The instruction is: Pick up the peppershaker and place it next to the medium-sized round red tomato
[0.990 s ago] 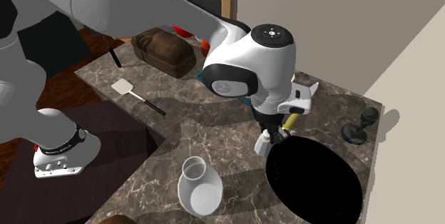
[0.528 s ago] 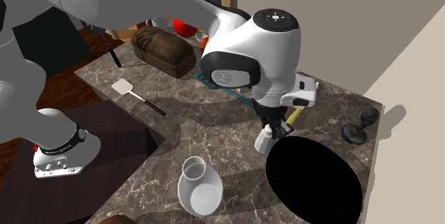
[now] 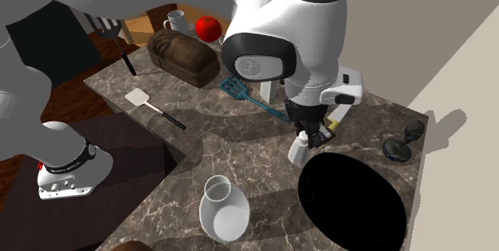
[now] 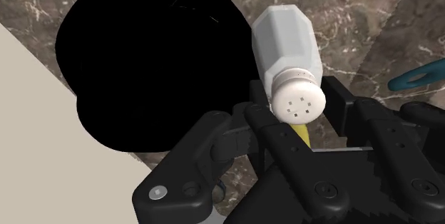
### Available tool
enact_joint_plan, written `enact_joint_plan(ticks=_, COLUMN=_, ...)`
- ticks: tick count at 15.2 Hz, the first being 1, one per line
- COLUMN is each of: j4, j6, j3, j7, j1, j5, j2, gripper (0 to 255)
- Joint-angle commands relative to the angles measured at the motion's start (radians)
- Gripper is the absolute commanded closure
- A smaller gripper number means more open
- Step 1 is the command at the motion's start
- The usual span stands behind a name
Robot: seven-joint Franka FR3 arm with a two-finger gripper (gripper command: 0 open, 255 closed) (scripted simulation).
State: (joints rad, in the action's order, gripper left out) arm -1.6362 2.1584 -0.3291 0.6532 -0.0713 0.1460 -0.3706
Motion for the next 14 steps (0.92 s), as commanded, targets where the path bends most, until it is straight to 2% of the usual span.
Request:
enact_joint_plan(ticks=1, j4=0.024, j6=-0.026, j3=-0.001, j7=-0.004, j1=0.000, j5=-0.003, j2=0.003, gripper=255)
enact_joint_plan(ticks=14, j4=0.164, j6=-0.190, j3=-0.009, j7=-0.016, j1=-0.004, j5=-0.018, j2=0.027, gripper=255)
